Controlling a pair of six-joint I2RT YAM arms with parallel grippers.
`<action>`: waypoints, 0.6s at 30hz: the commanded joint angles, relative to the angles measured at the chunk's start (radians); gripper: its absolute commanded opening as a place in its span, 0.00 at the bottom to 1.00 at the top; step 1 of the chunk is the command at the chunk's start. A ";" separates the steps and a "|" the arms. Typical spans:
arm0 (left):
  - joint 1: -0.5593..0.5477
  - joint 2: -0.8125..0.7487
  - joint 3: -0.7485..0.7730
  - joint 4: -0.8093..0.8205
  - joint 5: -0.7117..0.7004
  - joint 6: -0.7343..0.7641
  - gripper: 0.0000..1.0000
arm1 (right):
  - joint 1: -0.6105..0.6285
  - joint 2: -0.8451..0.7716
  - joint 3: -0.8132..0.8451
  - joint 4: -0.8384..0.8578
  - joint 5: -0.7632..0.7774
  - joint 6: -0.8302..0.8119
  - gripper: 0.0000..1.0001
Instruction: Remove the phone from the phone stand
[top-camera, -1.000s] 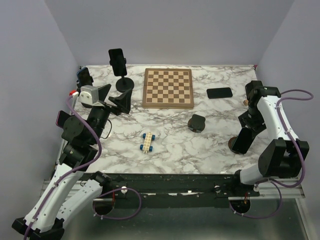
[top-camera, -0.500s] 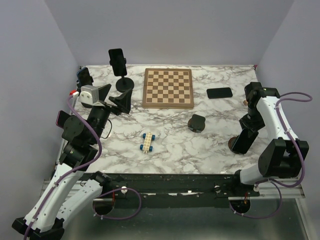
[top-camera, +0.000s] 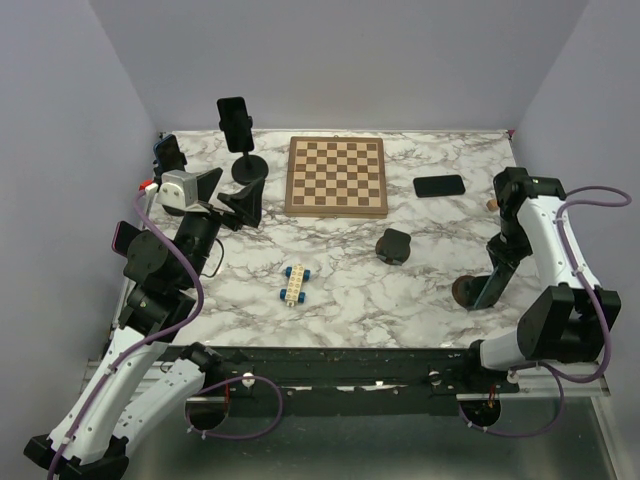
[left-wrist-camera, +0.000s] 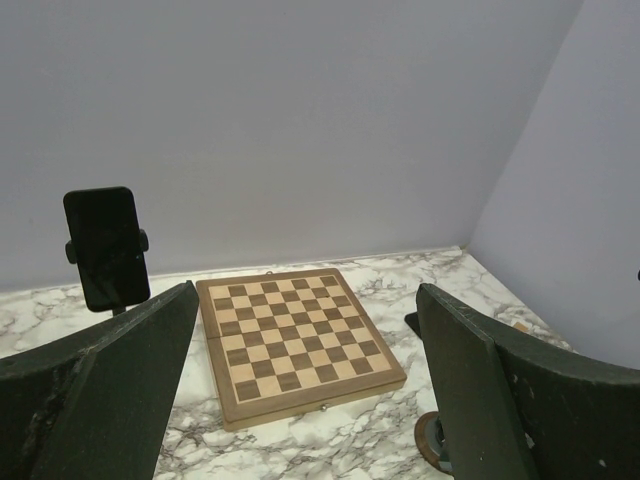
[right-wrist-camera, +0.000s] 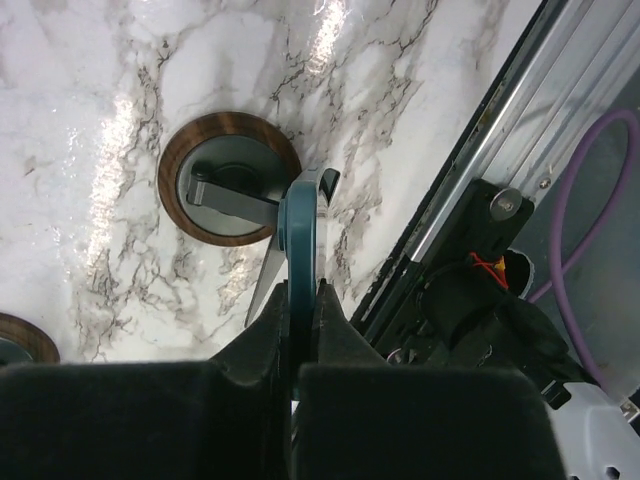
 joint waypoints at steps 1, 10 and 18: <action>-0.006 -0.002 -0.005 0.011 -0.003 0.011 0.98 | -0.001 -0.032 0.024 0.039 -0.044 -0.009 0.01; -0.006 0.005 -0.002 0.009 0.003 0.009 0.99 | -0.001 -0.078 0.050 0.037 -0.092 -0.103 0.01; -0.006 0.017 -0.001 0.008 0.013 0.006 0.99 | 0.000 -0.145 0.062 0.036 -0.104 -0.158 0.01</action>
